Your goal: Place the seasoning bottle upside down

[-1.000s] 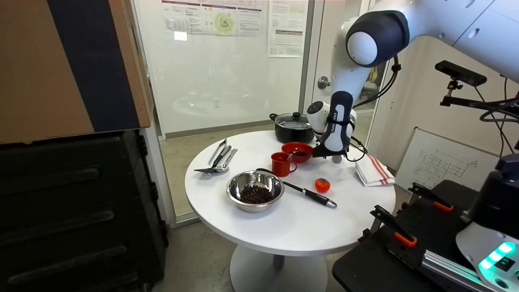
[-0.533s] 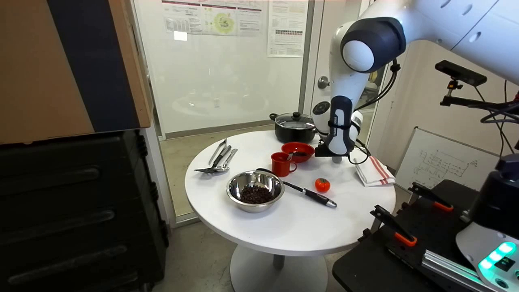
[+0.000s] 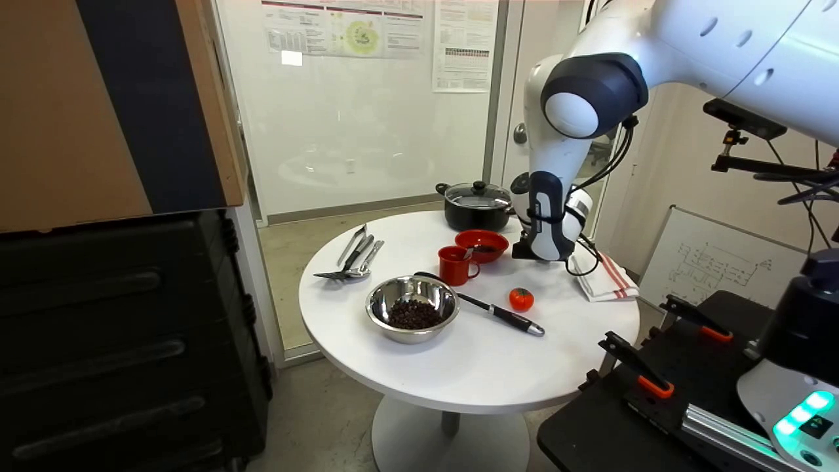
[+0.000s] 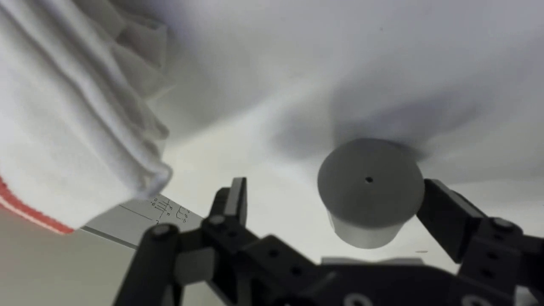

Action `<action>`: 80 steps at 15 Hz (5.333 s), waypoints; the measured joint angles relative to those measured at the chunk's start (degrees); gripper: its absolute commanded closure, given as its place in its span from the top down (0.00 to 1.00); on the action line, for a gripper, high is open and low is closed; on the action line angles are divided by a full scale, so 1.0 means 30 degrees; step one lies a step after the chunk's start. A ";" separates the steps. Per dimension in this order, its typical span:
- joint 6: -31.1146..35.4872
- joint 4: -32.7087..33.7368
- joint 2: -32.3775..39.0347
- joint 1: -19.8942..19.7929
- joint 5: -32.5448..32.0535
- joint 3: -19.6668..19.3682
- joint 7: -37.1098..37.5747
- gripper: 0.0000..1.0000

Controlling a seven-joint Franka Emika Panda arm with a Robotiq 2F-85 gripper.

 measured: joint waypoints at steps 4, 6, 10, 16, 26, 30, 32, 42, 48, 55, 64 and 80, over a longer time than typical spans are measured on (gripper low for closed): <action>0.0321 -0.0025 0.0601 0.0427 0.1476 -0.0109 -0.0390 0.63; 0.0461 -0.0030 0.0824 0.0647 0.2131 -0.0140 -0.0523 0.46; 0.0595 -0.0045 0.0992 0.1032 0.3171 -0.0255 -0.0726 0.24; 0.0880 -0.0209 0.0895 0.1059 0.3898 -0.0164 -0.1529 0.24; -0.2579 -0.2657 -0.7913 -0.4874 0.3854 0.5266 -1.1793 0.24; -0.6884 -0.3401 -1.1104 -0.7357 0.3897 0.7261 -1.5078 0.24; -0.9211 -0.3532 -1.2060 -0.8352 0.3986 0.8133 -1.6332 0.24; -1.9505 -0.1535 -1.0830 -1.0316 0.5202 1.1293 -1.9246 0.24; -2.3725 0.1718 -0.8209 -1.0636 0.6060 1.1226 -1.8991 0.24; -2.5002 0.3666 -0.7049 -1.1157 0.6217 1.0978 -1.8872 0.49; -2.7168 0.4557 -0.6630 -1.1344 0.6413 1.0977 -1.8830 0.24; -3.0737 1.0428 -0.1914 -1.2587 0.7627 1.0049 -1.5783 0.24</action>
